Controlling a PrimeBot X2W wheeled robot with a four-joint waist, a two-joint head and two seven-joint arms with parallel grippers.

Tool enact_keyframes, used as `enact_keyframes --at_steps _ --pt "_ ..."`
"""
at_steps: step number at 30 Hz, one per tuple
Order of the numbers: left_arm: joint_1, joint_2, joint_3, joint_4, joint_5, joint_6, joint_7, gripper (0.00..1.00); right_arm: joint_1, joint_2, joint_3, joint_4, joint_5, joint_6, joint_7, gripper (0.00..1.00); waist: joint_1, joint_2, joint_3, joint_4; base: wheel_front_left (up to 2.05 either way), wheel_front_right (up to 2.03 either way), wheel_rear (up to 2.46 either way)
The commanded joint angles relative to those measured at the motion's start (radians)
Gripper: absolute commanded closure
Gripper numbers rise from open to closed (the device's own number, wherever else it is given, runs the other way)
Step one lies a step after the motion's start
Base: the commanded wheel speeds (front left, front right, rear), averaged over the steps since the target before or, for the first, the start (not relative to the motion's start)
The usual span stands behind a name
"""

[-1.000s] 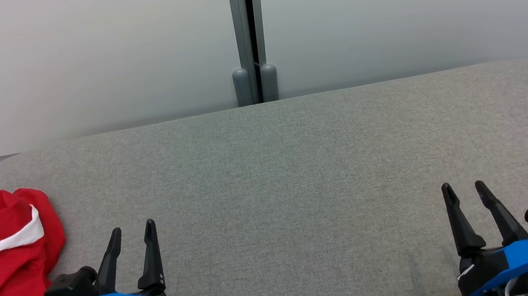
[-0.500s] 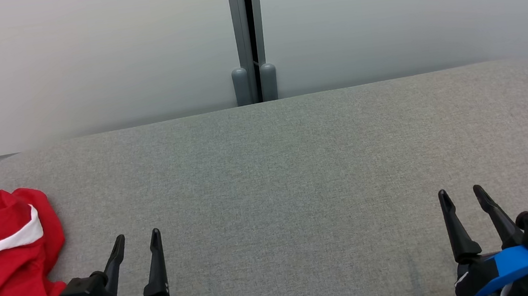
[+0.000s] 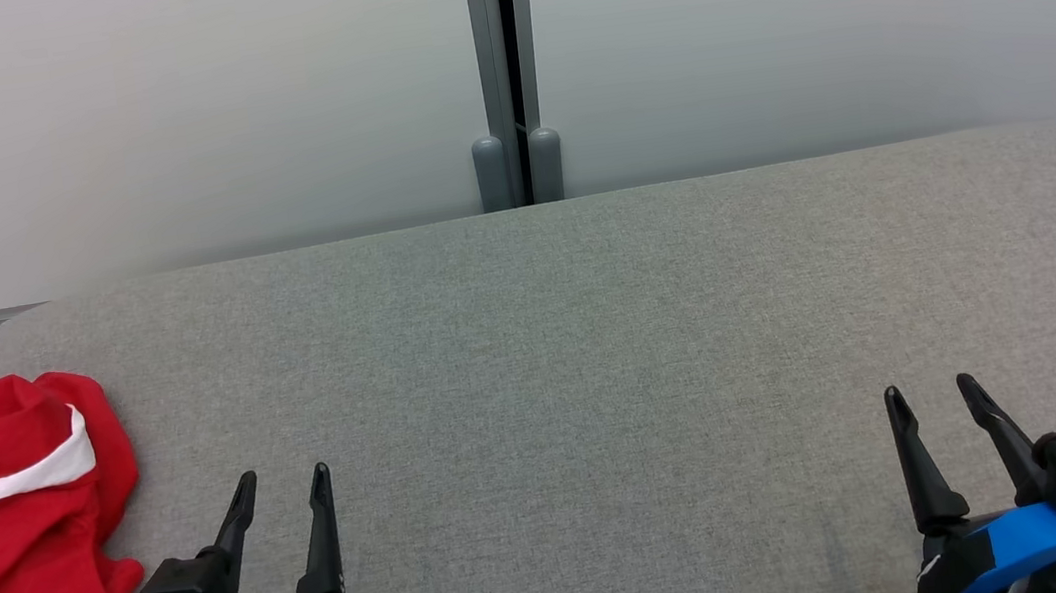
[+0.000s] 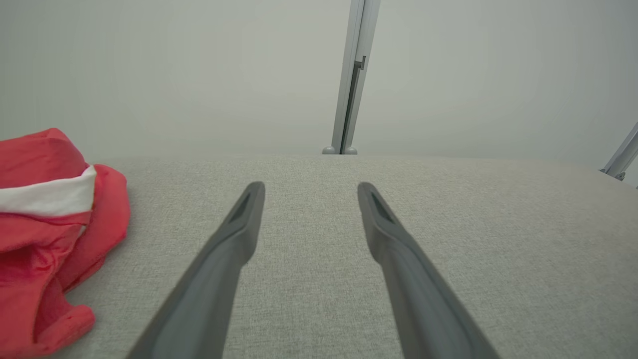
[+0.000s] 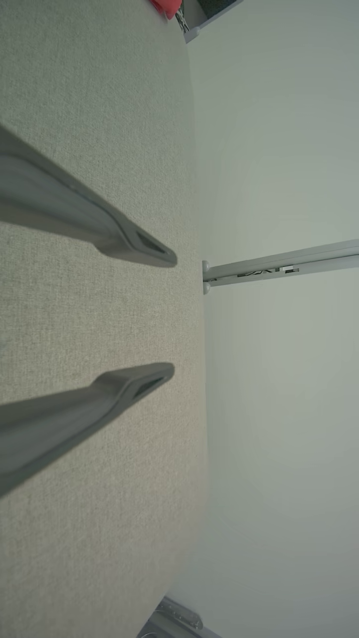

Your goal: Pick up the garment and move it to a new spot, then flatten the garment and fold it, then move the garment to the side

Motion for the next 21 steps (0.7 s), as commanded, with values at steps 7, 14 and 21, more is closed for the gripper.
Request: enact_keyframes --at_steps 7,14,21 --pt "-0.016 -0.004 -0.006 0.007 0.040 -0.002 -0.017 0.00 0.011 0.004 -0.014 -0.003 -0.035 0.000 -0.016 0.00 0.0000 -0.0002 0.000 0.012 0.00 0.00 0.00" --pt "-0.018 -0.009 0.007 0.009 0.035 -0.002 -0.016 0.00 0.004 0.005 -0.017 -0.006 -0.024 0.000 -0.018 0.00 0.0000 -0.0002 0.003 0.033 0.00 0.00 0.00" --pt "-0.029 -0.014 0.034 0.011 0.034 0.000 -0.016 0.00 -0.002 0.006 -0.008 -0.021 -0.013 0.000 -0.023 0.00 0.0000 -0.0002 0.008 0.086 0.00 0.00 0.00"
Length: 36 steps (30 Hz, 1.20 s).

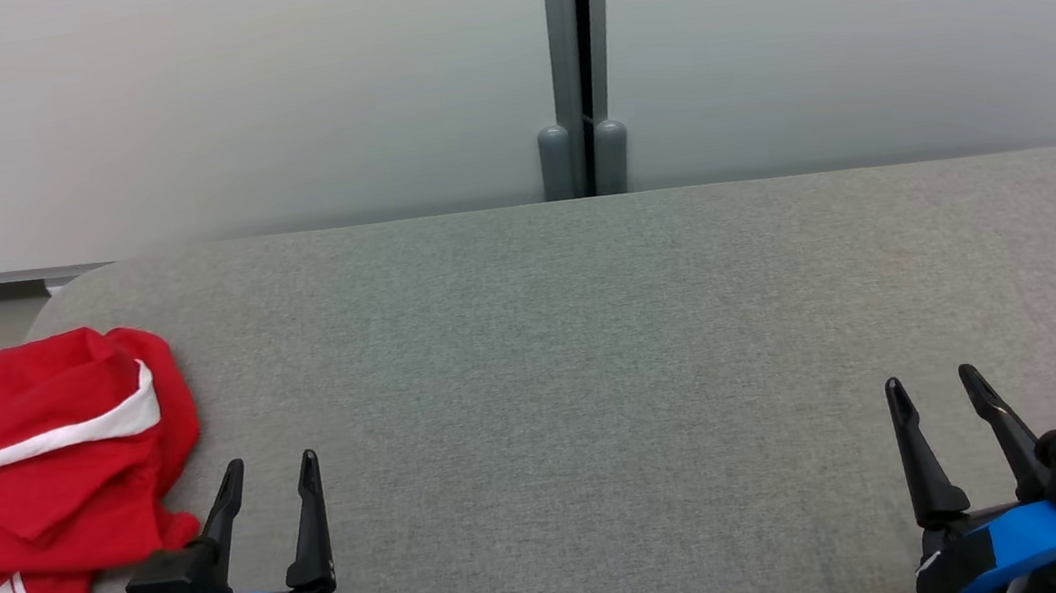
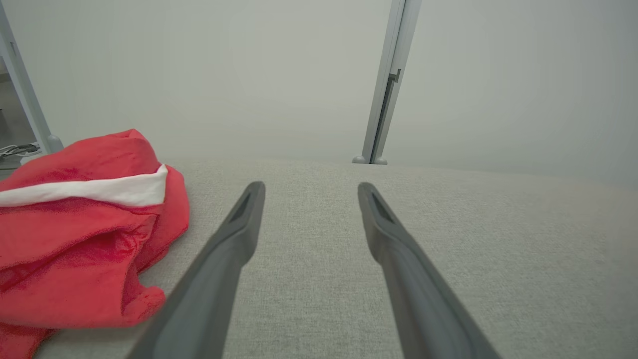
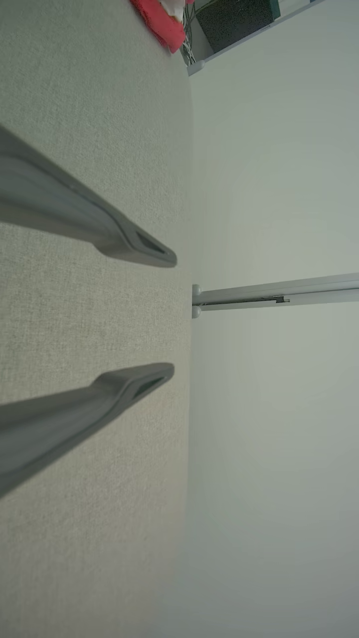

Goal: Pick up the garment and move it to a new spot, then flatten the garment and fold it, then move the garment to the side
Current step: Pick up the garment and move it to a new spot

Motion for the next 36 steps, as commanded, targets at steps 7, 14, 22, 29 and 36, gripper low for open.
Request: enact_keyframes --at_steps 7,14,22,29,36 --pt "-0.020 -0.008 0.057 -0.014 0.004 0.016 -0.005 0.00 -0.012 0.001 0.041 -0.049 0.010 0.000 0.000 0.00 0.0000 0.0001 0.020 0.106 0.00 0.00 0.00" --pt "-0.014 -0.016 0.108 -0.028 0.011 0.022 -0.004 0.00 0.001 0.001 0.074 -0.102 0.021 0.000 0.017 0.00 0.0000 0.0001 0.034 0.226 0.00 0.00 0.00" --pt "-0.014 -0.031 0.140 -0.035 0.022 0.014 -0.004 0.00 0.010 -0.002 0.086 -0.137 0.018 0.000 0.043 0.00 0.0000 0.0001 0.053 0.337 0.00 0.00 0.00" --pt "-0.027 -0.043 0.156 -0.034 0.033 0.008 -0.004 0.00 0.011 -0.013 0.083 -0.157 0.011 0.000 0.060 0.00 0.0000 0.0001 0.070 0.381 0.00 0.00 0.00" --pt "-0.084 -0.053 0.154 -0.008 0.056 0.009 -0.004 0.00 -0.013 -0.033 0.082 -0.198 0.004 0.000 0.087 0.00 0.0000 0.0001 0.122 0.385 0.00 0.00 0.00"
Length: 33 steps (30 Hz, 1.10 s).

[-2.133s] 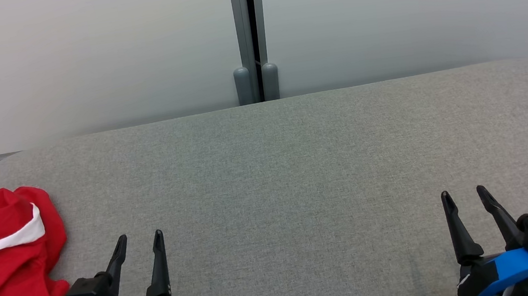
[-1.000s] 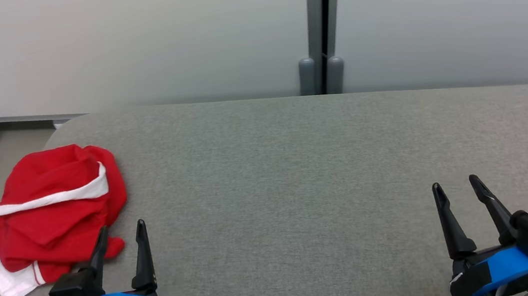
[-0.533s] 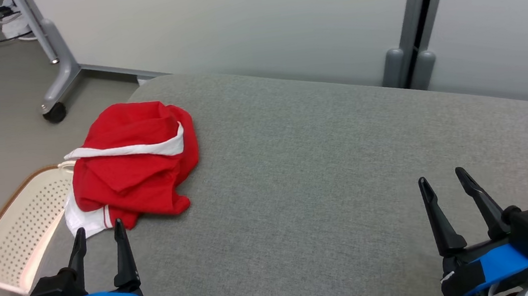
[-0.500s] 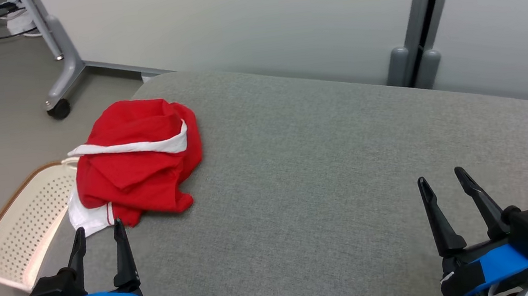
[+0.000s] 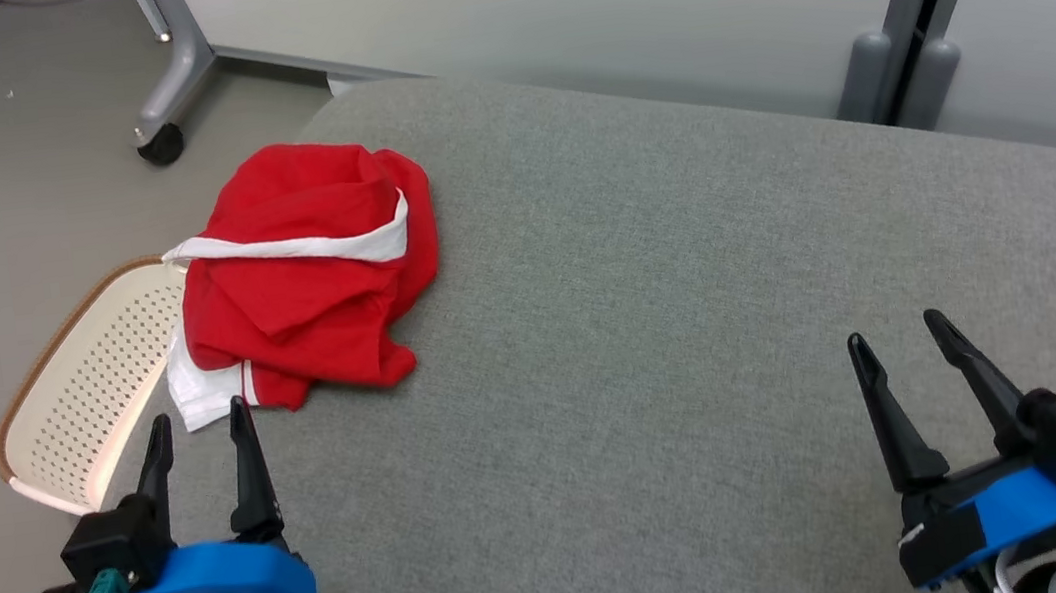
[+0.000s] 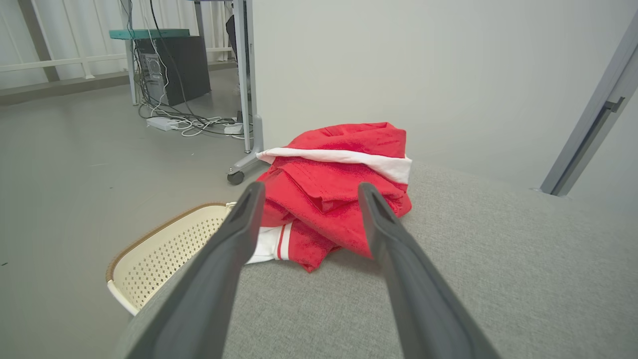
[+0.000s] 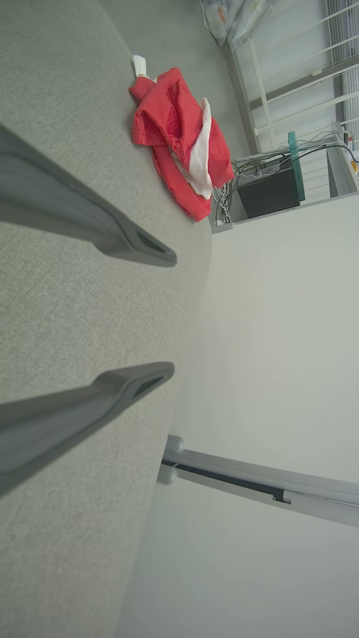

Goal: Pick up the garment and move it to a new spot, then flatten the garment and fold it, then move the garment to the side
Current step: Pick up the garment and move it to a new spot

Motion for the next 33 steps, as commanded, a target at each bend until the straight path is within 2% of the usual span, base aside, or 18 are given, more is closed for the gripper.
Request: enact_keyframes --at_steps 1,5,9,14,22,23,24,25,30,33 --pt "-0.045 -0.005 -0.009 0.014 0.007 -0.005 -0.002 0.00 -0.019 -0.016 -0.003 -0.015 -0.005 0.000 0.010 0.00 0.0000 0.0001 0.027 0.002 0.00 0.00 0.00" --pt "-0.147 -0.009 -0.026 0.097 -0.005 -0.007 -0.003 0.00 -0.044 -0.047 -0.006 -0.057 -0.014 0.000 0.040 0.00 0.0000 0.0001 0.102 -0.011 0.00 0.00 0.00" --pt "-0.284 -0.007 -0.041 0.247 -0.024 -0.008 0.008 0.00 -0.072 -0.081 -0.012 -0.101 -0.016 0.000 0.072 0.00 0.0000 0.0001 0.183 -0.030 0.00 0.00 0.00" --pt "-0.452 0.030 -0.042 0.444 -0.052 -0.014 0.031 0.00 -0.105 -0.114 -0.015 -0.141 -0.015 0.000 0.099 0.00 0.0000 0.0001 0.271 -0.057 0.00 0.00 0.00" --pt "-0.608 0.077 -0.035 0.684 -0.097 -0.016 0.042 0.00 -0.127 -0.134 -0.023 -0.154 -0.008 0.000 0.098 0.00 0.0000 0.0001 0.325 -0.088 0.00 0.00 0.00" --pt "-0.618 0.078 -0.035 0.699 -0.098 -0.016 0.039 0.24 -0.127 -0.134 -0.025 -0.153 -0.007 0.000 0.097 0.00 0.0000 0.0001 0.326 -0.089 0.00 0.00 0.00" --pt "-0.627 0.086 -0.037 0.714 -0.102 -0.014 0.035 0.86 -0.128 -0.133 -0.026 -0.152 -0.006 0.000 0.096 0.00 0.0000 0.0001 0.326 -0.091 0.00 0.00 0.00" --pt "-0.635 0.092 -0.038 0.729 -0.107 -0.014 0.033 1.00 -0.128 -0.133 -0.027 -0.151 -0.005 0.000 0.096 0.00 0.0000 0.0001 0.327 -0.093 0.00 0.00 0.00" --pt "-0.644 0.112 -0.048 0.770 -0.126 -0.015 0.020 1.00 -0.128 -0.127 -0.033 -0.138 -0.003 0.000 0.081 0.00 0.0000 0.0001 0.301 -0.099 0.00 0.00 0.00" --pt "-0.620 0.129 -0.045 0.749 -0.144 -0.015 0.003 1.00 -0.123 -0.118 -0.031 -0.128 -0.005 0.000 0.067 0.00 0.0000 0.0001 0.269 -0.109 0.00 0.00 0.00"
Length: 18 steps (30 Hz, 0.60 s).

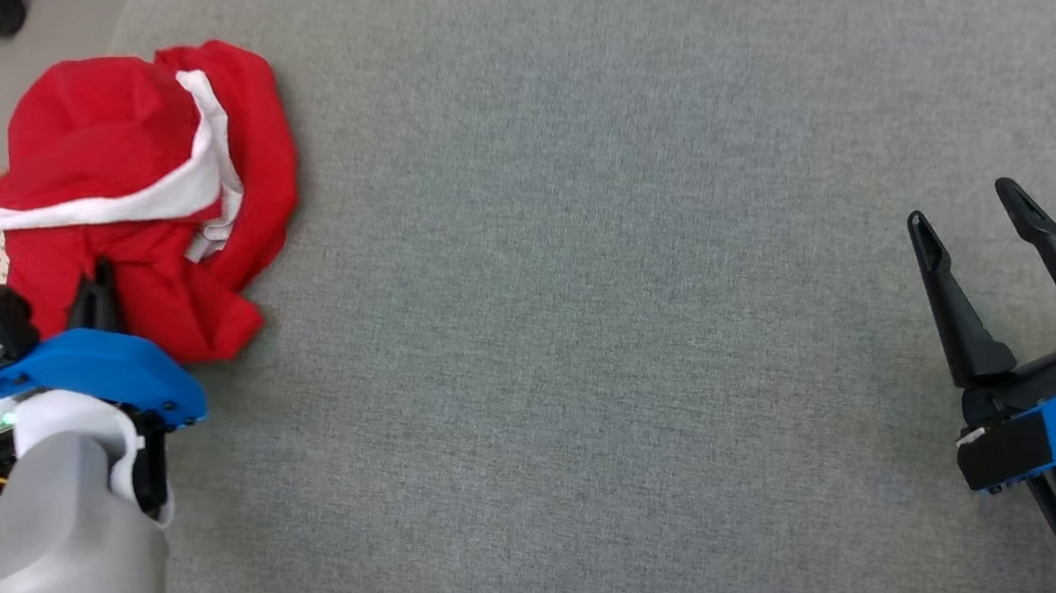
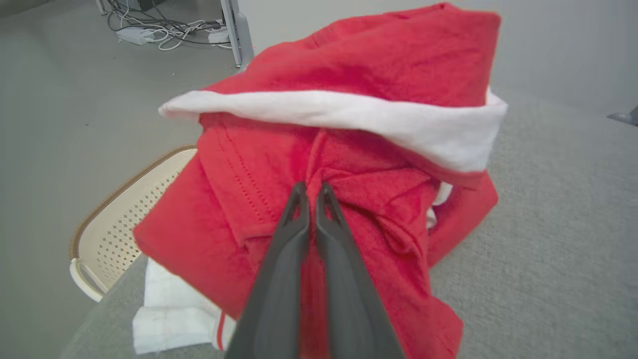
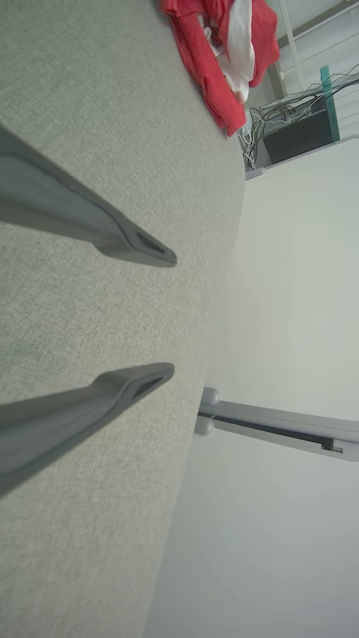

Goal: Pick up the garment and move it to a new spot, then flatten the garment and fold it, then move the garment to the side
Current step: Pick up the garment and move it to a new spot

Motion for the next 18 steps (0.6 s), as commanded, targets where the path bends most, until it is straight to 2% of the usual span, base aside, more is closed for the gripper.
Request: enact_keyframes --at_steps 1,3,9,11,18 --pt "0.023 0.020 0.009 -0.025 -0.014 -0.001 -0.012 1.00 -0.005 0.008 0.000 0.009 0.003 0.000 -0.015 0.00 0.0000 -0.0002 -0.034 -0.017 0.00 0.00 0.00" --pt "0.047 0.038 0.026 -0.076 -0.023 -0.001 -0.016 1.00 0.002 0.017 0.002 0.020 0.003 0.000 -0.028 0.00 0.0000 -0.0002 -0.066 -0.029 0.00 0.00 0.00" --pt "0.215 0.060 0.098 -0.344 -0.001 0.035 -0.016 1.00 0.036 0.050 0.015 0.052 0.005 0.000 -0.057 0.00 0.0000 -0.0002 -0.172 -0.080 0.00 0.00 0.00" --pt "0.248 0.056 0.108 -0.391 0.002 0.038 -0.016 1.00 0.042 0.057 0.015 0.057 0.007 0.000 -0.060 0.00 0.0000 -0.0002 -0.189 -0.088 0.00 0.00 0.00" --pt "0.466 0.021 0.115 -0.699 0.054 0.073 -0.016 1.00 0.085 0.088 0.023 0.084 0.011 0.000 -0.072 0.00 0.0000 -0.0002 -0.274 -0.157 0.00 0.00 0.00"
